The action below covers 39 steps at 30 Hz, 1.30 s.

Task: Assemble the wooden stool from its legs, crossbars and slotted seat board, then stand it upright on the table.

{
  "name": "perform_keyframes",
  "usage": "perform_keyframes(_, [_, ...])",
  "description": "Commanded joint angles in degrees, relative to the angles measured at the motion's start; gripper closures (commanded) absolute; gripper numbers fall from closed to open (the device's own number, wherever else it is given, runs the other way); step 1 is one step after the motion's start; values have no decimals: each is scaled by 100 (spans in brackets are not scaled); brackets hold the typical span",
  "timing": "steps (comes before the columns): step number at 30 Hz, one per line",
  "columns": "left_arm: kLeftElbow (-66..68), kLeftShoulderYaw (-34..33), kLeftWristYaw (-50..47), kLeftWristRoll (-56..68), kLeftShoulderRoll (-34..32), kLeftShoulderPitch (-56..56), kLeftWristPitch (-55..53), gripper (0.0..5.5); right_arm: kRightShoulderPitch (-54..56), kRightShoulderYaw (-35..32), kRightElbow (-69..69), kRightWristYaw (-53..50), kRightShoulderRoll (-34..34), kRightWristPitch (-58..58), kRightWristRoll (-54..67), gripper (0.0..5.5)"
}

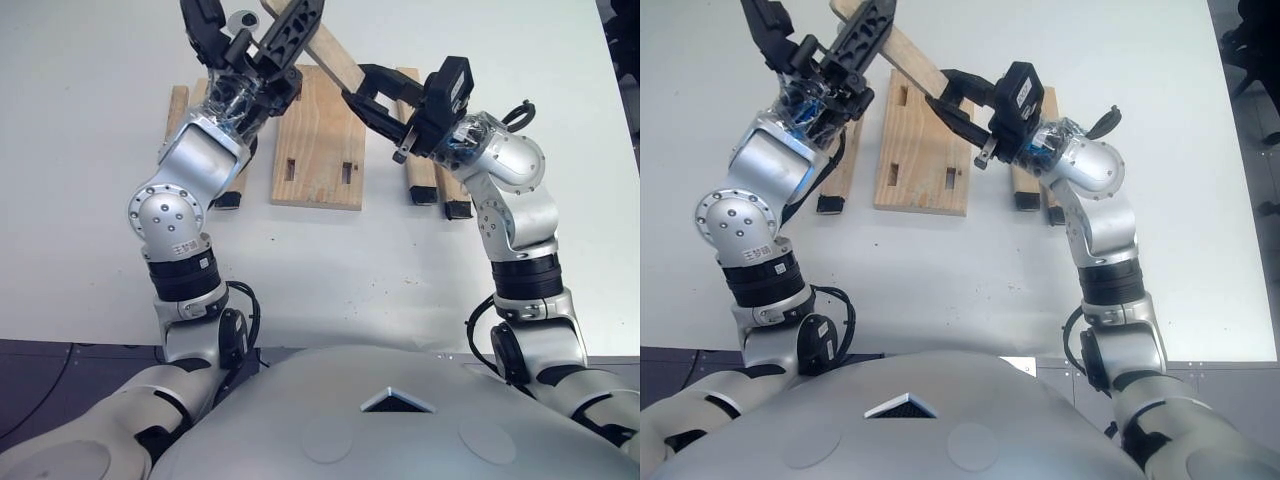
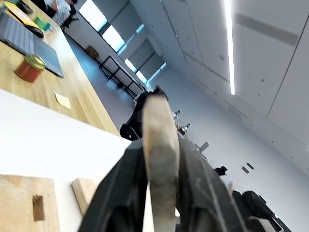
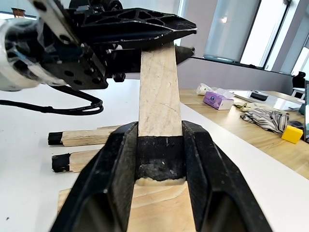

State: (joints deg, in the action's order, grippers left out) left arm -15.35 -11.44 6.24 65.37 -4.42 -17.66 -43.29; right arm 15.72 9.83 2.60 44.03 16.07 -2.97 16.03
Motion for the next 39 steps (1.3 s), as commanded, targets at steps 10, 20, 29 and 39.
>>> perform_keyframes(10, [145,-95,-89,-541,-274,-84,187,512,939,464,-631,-431,581,1060,-1813,339])
perform_keyframes(20, [306,-693,229,-2345,-1209,719,1501,512,4943,246,-764,-1236,1024,3594,-3367,339])
perform_keyframes(29, [1604,-722,1054,-3806,-1752,1197,2900,512,6344,251,-1225,-2381,1143,4267,-4661,339])
perform_keyframes(39, [1795,-672,1256,-3952,-1651,1412,2980,512,6302,342,-1386,-2423,1235,4339,-4513,339])
